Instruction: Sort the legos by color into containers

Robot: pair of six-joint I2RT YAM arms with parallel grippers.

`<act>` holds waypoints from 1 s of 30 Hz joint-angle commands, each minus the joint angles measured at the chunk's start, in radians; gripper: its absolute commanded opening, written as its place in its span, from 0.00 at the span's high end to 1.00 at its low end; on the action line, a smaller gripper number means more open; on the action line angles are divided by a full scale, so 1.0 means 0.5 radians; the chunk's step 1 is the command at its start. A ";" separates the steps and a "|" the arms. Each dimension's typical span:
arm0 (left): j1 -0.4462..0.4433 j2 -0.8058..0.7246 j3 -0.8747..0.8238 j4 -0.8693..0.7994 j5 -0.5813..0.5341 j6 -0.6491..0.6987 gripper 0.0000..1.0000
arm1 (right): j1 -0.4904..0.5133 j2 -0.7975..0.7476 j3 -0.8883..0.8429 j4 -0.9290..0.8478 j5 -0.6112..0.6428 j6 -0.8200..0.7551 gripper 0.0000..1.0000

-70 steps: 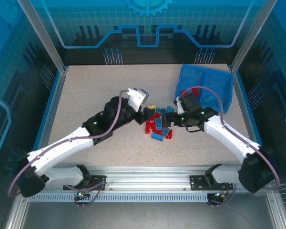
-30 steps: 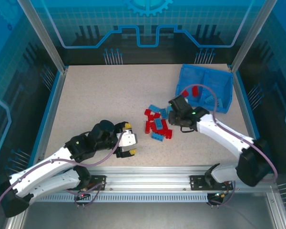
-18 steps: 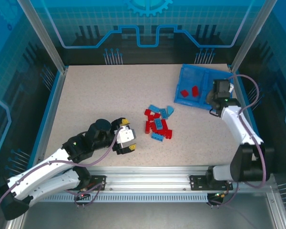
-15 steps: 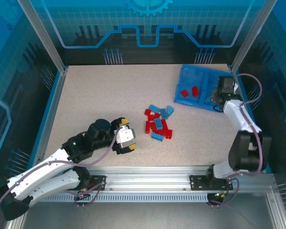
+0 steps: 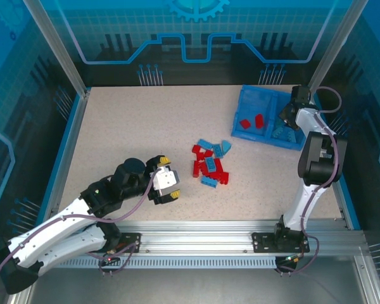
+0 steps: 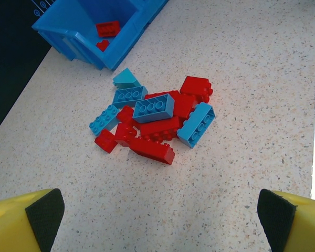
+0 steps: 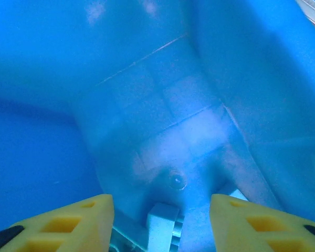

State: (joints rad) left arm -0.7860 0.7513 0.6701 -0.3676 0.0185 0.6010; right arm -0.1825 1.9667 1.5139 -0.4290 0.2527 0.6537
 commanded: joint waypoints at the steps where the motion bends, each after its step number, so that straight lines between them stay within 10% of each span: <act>1: 0.021 -0.019 -0.026 0.047 -0.022 -0.033 0.01 | -0.001 -0.125 -0.004 -0.076 -0.042 -0.009 0.48; 8: 0.027 -0.027 -0.059 0.023 0.001 0.028 0.01 | 0.168 -0.749 -0.548 -0.019 -0.115 -0.007 0.46; 15: 0.069 -0.045 -0.103 0.070 0.041 0.046 0.01 | 0.828 -1.311 -0.943 -0.100 -0.297 -0.210 0.44; 30: 0.092 -0.058 -0.107 -0.034 0.202 0.145 0.01 | 1.564 -0.520 -0.607 -0.352 -0.490 -0.454 0.34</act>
State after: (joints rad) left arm -0.7460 0.7410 0.6308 -0.3630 0.0742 0.6392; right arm 0.5797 1.6665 1.1633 -0.5617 0.0105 0.4587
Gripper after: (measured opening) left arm 0.987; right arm 0.655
